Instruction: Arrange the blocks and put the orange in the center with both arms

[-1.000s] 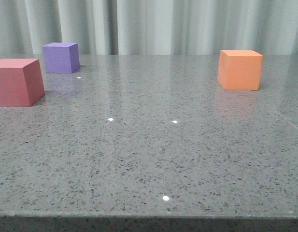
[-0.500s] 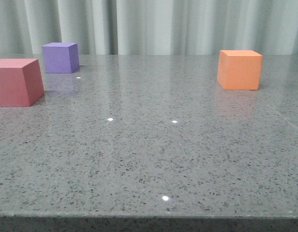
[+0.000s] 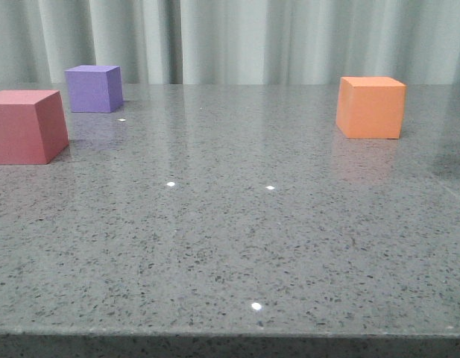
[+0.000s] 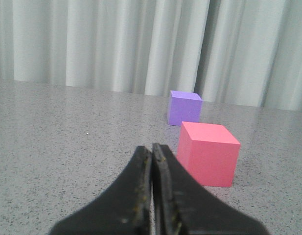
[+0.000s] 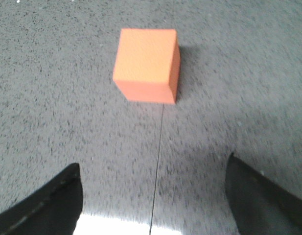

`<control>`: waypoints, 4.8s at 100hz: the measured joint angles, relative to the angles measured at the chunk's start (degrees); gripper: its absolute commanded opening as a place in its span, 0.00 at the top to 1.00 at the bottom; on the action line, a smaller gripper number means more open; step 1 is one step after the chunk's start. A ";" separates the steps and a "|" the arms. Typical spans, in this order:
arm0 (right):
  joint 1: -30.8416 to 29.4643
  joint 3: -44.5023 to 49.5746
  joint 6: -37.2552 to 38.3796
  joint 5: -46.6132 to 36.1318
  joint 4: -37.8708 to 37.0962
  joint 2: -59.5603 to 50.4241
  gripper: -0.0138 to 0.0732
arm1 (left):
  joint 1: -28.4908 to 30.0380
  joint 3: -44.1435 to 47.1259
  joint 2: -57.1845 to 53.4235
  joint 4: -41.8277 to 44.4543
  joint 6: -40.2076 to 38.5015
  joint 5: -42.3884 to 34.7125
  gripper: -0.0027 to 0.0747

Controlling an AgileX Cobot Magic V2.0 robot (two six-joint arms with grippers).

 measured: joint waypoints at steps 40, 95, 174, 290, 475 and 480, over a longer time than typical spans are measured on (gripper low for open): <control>4.30 -16.36 -0.07 -0.76 -3.16 20.76 0.16 | 0.00 0.00 0.00 0.00 0.00 0.00 0.99; 4.39 -19.50 5.16 -2.93 -8.94 27.17 0.16 | 0.00 0.00 0.00 0.00 0.00 0.00 0.99; 4.39 -19.70 5.49 -3.53 -5.12 33.61 0.51 | 0.00 0.00 0.00 0.00 0.00 0.00 0.99; 25.80 -46.47 14.94 0.19 -2.62 49.14 0.42 | 0.00 0.00 0.00 0.00 0.00 0.00 0.99; -2.84 15.20 9.60 -5.70 -15.36 -22.10 0.10 | 0.00 0.00 0.00 0.00 0.00 0.00 0.99; -2.84 17.90 9.60 -6.45 -15.36 -24.39 0.10 | 0.00 0.00 0.00 0.00 0.00 0.00 0.99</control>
